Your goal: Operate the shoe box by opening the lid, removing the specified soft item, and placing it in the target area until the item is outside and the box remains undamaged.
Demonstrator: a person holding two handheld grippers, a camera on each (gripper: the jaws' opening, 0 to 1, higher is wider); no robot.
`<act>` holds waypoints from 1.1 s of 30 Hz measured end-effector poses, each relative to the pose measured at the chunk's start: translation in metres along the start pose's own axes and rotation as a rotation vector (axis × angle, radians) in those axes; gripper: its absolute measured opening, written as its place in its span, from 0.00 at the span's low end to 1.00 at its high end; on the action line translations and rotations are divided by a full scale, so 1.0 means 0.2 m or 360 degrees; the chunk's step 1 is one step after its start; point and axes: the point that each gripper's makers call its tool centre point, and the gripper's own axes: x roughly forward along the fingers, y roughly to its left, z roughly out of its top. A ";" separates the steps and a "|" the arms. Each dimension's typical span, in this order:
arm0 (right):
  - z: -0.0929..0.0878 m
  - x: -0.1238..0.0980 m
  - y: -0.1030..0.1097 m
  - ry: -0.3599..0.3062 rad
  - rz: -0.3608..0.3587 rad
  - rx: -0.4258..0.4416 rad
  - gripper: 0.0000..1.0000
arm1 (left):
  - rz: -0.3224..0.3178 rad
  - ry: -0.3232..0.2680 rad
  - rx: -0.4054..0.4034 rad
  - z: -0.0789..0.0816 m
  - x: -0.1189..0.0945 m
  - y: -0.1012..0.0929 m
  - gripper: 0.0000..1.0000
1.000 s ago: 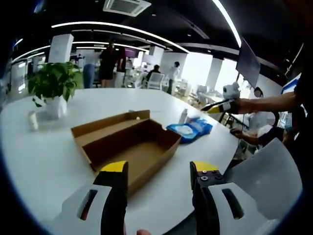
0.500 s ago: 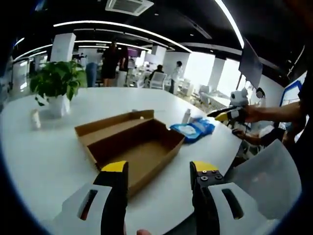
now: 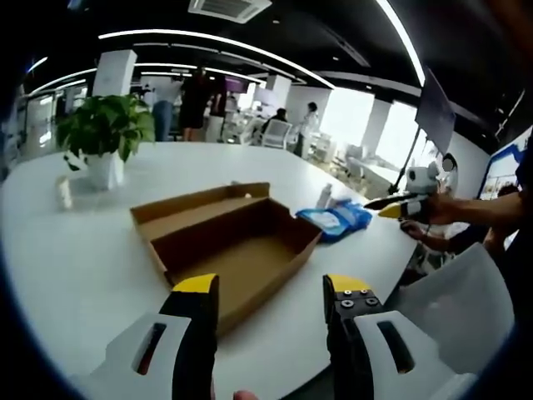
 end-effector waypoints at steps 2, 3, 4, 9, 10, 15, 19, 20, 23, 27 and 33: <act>-0.02 0.00 -0.01 0.0003 -0.0006 -0.0008 0.50 | 0.0014 -0.0001 -0.0012 0.00 0.01 0.01 0.51; -0.02 0.00 -0.01 0.0001 -0.0007 -0.0006 0.50 | 0.0023 -0.0006 -0.0028 0.00 0.01 0.02 0.51; -0.02 0.00 -0.01 -0.0009 -0.0006 0.0003 0.50 | 0.0028 -0.0008 -0.0037 0.00 0.02 0.02 0.51; -0.04 -0.01 0.01 -0.0025 -0.0011 0.0019 0.50 | 0.0094 0.0016 -0.0066 -0.02 0.05 0.07 0.51; -0.04 -0.01 0.01 -0.0026 -0.0012 0.0023 0.50 | 0.0110 0.0020 -0.0085 -0.03 0.05 0.08 0.51; -0.10 -0.01 0.05 0.0003 0.0007 0.0016 0.50 | 0.0180 0.0039 -0.0118 -0.06 0.06 0.13 0.50; -0.15 -0.01 0.08 0.0039 0.0020 -0.0003 0.50 | 0.0238 0.0050 -0.0153 -0.08 0.07 0.19 0.50; -0.16 -0.01 0.08 0.0042 0.0020 -0.0003 0.50 | 0.0248 0.0058 -0.0154 -0.09 0.07 0.19 0.50; -0.17 -0.01 0.09 0.0032 0.0022 0.0012 0.50 | 0.0277 0.0072 -0.0173 -0.10 0.09 0.22 0.50; -0.18 -0.01 0.12 0.0033 0.0023 0.0010 0.50 | 0.0311 0.0094 -0.0183 -0.12 0.11 0.25 0.50; -0.18 0.00 0.14 0.0014 0.0024 0.0028 0.50 | 0.0402 0.0131 -0.0230 -0.15 0.13 0.32 0.50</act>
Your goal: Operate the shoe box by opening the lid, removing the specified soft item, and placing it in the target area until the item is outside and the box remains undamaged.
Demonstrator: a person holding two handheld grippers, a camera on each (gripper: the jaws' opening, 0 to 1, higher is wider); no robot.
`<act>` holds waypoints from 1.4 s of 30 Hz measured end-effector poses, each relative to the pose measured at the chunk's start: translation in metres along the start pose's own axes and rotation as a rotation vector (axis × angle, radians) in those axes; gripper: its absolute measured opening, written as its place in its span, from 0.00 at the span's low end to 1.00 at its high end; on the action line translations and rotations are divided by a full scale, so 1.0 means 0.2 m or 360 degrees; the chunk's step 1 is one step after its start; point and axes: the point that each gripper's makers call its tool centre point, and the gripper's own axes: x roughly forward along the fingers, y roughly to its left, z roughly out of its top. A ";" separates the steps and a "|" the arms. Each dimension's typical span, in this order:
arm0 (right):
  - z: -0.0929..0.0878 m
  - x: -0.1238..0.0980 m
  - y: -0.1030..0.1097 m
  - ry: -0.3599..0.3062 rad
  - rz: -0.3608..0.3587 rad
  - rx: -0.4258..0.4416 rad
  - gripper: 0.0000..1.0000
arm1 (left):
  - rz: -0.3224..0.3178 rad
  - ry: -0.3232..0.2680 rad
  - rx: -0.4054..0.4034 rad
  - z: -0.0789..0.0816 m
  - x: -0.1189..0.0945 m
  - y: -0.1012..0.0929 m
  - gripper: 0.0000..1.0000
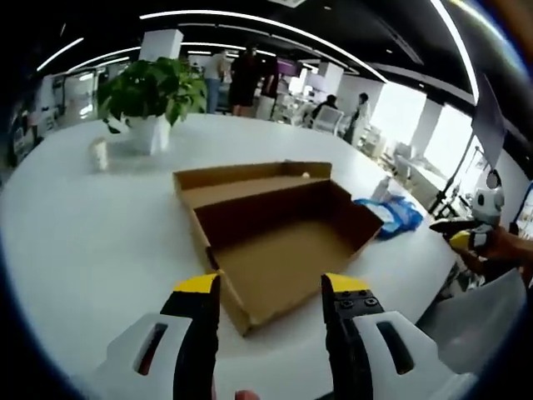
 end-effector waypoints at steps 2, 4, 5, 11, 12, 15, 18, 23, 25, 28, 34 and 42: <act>0.00 0.00 0.00 -0.0010 -0.0001 0.0010 0.50 | 0.0032 0.0021 -0.0020 -0.01 0.01 0.03 0.50; 0.00 0.00 0.01 -0.0014 -0.0002 0.0016 0.50 | 0.0047 0.0035 -0.0028 -0.02 0.03 0.04 0.50; 0.00 0.00 0.01 -0.0015 -0.0001 0.0018 0.50 | 0.0055 0.0045 -0.0034 -0.03 0.03 0.04 0.50; 0.00 0.00 0.02 -0.0021 -0.0004 0.0033 0.51 | 0.0067 0.0078 -0.0059 -0.06 0.06 0.05 0.50; -0.01 0.00 0.02 -0.0019 -0.0003 0.0035 0.51 | 0.0068 0.0089 -0.0056 -0.07 0.07 0.05 0.50; -0.01 0.00 0.02 -0.0018 -0.0002 0.0034 0.51 | 0.0072 0.0118 -0.0065 -0.09 0.08 0.05 0.50; -0.01 0.00 0.02 -0.0019 -0.0003 0.0039 0.51 | 0.0080 0.0147 -0.0071 -0.12 0.10 0.05 0.49; -0.02 -0.01 0.01 -0.0021 -0.0012 0.0047 0.51 | 0.0096 0.0196 -0.0080 -0.15 0.12 0.06 0.48; -0.02 -0.02 0.01 -0.0026 -0.0018 0.0054 0.51 | 0.0096 0.0215 -0.0087 -0.17 0.13 0.06 0.48; -0.02 -0.02 0.00 -0.0030 -0.0026 0.0065 0.51 | 0.0097 0.0223 -0.0106 -0.17 0.14 0.06 0.47; -0.02 -0.02 0.01 -0.0034 -0.0034 0.0060 0.51 | 0.0090 0.0247 -0.0126 -0.17 0.17 0.06 0.44; -0.01 -0.03 0.00 -0.0050 -0.0046 0.0071 0.50 | 0.0106 0.0279 -0.0148 -0.18 0.20 0.08 0.41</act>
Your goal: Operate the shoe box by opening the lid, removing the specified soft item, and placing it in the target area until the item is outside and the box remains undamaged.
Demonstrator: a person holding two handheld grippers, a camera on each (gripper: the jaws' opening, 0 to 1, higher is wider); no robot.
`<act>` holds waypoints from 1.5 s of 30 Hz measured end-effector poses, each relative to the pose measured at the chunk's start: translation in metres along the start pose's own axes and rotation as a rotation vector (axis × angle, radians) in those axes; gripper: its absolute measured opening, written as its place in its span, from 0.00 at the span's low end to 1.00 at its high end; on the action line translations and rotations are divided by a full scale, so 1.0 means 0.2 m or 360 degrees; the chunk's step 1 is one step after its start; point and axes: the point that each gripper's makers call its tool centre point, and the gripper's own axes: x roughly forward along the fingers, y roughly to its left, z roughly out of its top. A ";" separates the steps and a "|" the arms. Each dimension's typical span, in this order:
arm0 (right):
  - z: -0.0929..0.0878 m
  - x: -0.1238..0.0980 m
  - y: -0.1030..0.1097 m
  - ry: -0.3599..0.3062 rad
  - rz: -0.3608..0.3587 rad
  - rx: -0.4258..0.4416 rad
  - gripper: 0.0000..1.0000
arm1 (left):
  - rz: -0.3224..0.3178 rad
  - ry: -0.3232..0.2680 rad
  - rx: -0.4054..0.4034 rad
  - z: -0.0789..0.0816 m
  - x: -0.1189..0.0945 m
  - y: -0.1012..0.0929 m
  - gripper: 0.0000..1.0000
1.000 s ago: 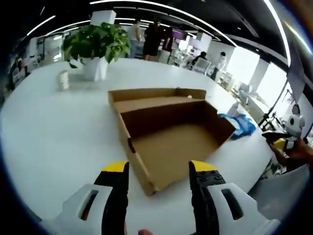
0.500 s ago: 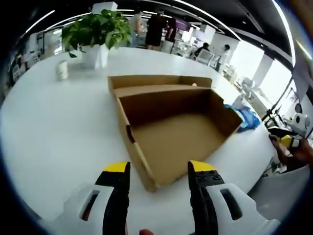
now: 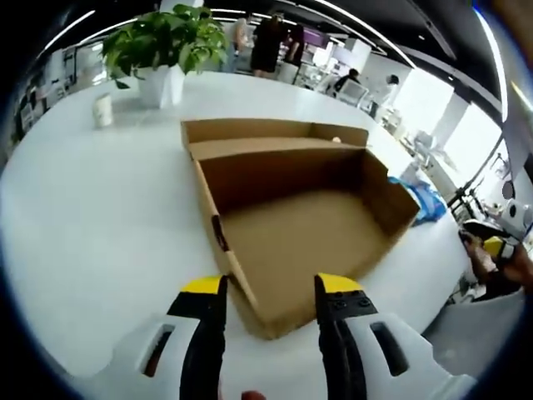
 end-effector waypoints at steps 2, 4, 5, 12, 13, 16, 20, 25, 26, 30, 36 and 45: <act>0.00 0.00 0.00 0.0001 0.0000 0.0000 0.50 | 0.0016 0.0006 -0.0029 0.00 0.01 0.02 0.37; 0.00 0.00 0.00 0.0003 -0.0004 0.0001 0.50 | 0.0055 0.0021 -0.0044 -0.01 0.01 0.04 0.31; 0.00 0.00 -0.01 0.0001 -0.0006 0.0005 0.50 | 0.0072 0.0031 -0.0055 -0.02 0.02 0.05 0.28; 0.00 0.00 -0.01 -0.0003 -0.0020 0.0022 0.49 | 0.0118 0.0064 -0.0090 -0.04 0.03 0.07 0.21; -0.01 0.00 -0.01 -0.0001 -0.0019 0.0020 0.49 | 0.0124 0.0067 -0.0090 -0.04 0.03 0.07 0.21; 0.00 0.00 -0.01 -0.0002 -0.0017 0.0021 0.49 | 0.0151 0.0081 -0.0063 -0.04 0.03 0.06 0.20; 0.00 0.00 -0.01 -0.0005 -0.0013 0.0024 0.49 | 0.0179 0.0093 -0.0023 -0.04 0.03 0.07 0.18; -0.01 0.00 0.00 0.0001 -0.0010 0.0023 0.49 | 0.0234 0.0106 0.0030 -0.04 0.02 0.09 0.13; -0.01 0.00 0.00 0.0003 -0.0011 0.0021 0.49 | 0.0253 0.0104 0.0029 -0.04 0.02 0.09 0.12; -0.01 0.00 0.00 0.0011 -0.0009 0.0021 0.49 | 0.0303 0.0087 -0.0009 -0.05 0.01 0.11 0.07; -0.02 0.00 0.00 0.0014 -0.0011 0.0026 0.49 | 0.0345 0.0105 0.0031 -0.06 0.01 0.11 0.05; -0.03 0.02 0.00 0.0038 -0.0001 0.0039 0.48 | 0.0365 0.0092 0.0015 -0.07 0.00 0.11 0.04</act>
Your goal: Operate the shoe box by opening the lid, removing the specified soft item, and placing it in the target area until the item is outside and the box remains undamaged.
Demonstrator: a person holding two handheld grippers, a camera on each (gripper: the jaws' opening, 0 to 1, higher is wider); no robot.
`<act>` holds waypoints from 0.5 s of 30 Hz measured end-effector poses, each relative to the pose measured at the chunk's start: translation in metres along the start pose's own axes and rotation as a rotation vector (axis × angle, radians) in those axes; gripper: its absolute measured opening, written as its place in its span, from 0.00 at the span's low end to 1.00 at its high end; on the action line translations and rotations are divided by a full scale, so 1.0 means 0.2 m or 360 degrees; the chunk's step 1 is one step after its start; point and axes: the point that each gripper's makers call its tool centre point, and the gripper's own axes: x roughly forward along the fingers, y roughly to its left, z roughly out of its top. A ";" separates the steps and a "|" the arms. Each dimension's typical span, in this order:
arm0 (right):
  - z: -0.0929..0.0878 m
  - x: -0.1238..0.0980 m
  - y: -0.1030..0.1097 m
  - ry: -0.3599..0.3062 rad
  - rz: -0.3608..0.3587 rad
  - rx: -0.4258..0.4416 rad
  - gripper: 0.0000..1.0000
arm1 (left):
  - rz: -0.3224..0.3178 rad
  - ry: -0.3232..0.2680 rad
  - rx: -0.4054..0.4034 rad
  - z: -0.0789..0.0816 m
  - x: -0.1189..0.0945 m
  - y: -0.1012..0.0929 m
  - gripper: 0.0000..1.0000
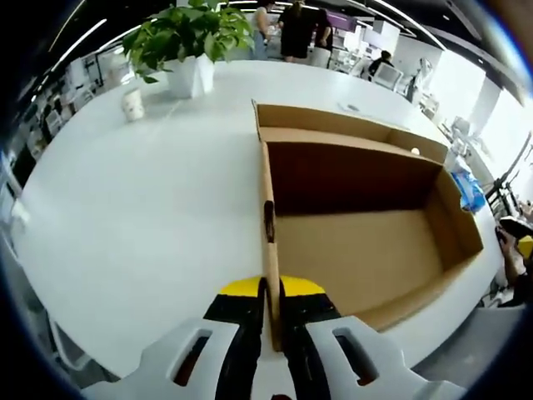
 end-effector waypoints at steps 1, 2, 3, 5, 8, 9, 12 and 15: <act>0.00 0.00 0.00 0.0003 0.0001 0.0001 0.48 | 0.0004 0.0000 0.0001 0.00 0.00 0.00 0.04; 0.00 0.01 -0.01 0.0005 0.0001 0.0003 0.48 | 0.0007 0.0000 0.0012 0.00 0.00 0.00 0.04; 0.00 0.02 -0.01 0.0008 0.0005 0.0006 0.48 | 0.0009 0.0000 0.0022 0.00 0.00 0.00 0.04; 0.02 0.03 -0.01 0.0001 0.0005 0.0016 0.48 | 0.0010 -0.0004 0.0016 0.00 0.00 0.01 0.04; 0.03 0.05 -0.02 0.0014 0.0006 0.0005 0.48 | 0.0009 -0.0007 0.0009 0.00 0.00 0.01 0.04; 0.04 0.06 -0.02 0.0015 0.0009 0.0004 0.48 | 0.0009 -0.0007 0.0009 0.00 0.00 0.01 0.04; 0.06 0.08 -0.03 0.0018 0.0012 0.0001 0.48 | 0.0014 -0.0004 0.0035 0.00 0.01 0.01 0.04; 0.09 0.12 -0.05 0.0022 0.0017 -0.0009 0.48 | 0.0015 -0.0011 0.0018 0.00 0.01 0.01 0.04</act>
